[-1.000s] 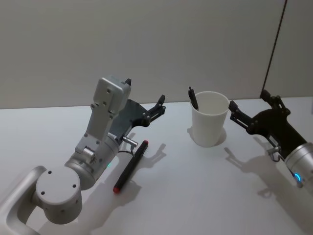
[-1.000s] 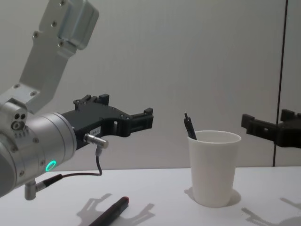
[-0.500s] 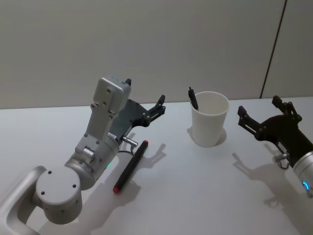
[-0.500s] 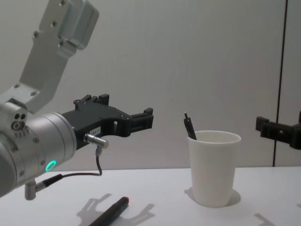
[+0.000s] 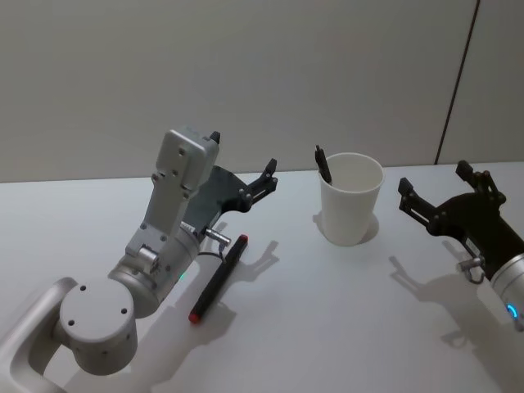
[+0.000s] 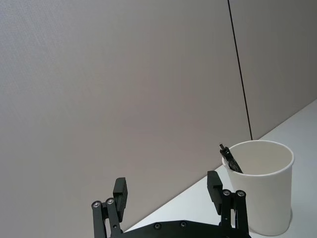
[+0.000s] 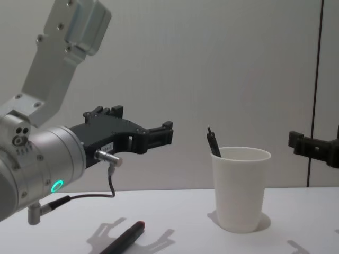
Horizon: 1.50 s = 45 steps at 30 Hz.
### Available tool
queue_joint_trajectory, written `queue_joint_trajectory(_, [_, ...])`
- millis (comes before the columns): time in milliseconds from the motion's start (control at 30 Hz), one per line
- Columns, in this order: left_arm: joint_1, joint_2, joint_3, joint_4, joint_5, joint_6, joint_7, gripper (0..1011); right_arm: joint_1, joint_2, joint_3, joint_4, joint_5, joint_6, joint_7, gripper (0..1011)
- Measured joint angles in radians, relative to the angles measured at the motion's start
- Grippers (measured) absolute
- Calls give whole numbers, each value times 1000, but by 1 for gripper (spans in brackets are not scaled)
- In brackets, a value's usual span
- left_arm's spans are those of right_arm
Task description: Place the pen into the pen holder.
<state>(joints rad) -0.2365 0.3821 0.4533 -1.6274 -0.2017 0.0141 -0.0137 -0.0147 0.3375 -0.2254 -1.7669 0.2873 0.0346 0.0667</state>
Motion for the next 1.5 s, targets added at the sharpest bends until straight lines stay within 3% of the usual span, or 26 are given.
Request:
queue_joint_trajectory(700, [56, 47, -17, -96, -52, 85, 1, 1001, 0, 0, -1, 0, 0, -1, 0, 1001])
queue_joint_trajectory(1500, [159, 116, -24, -231, -137, 276, 14, 1001, 0, 0, 0, 0, 0, -1, 0, 1001])
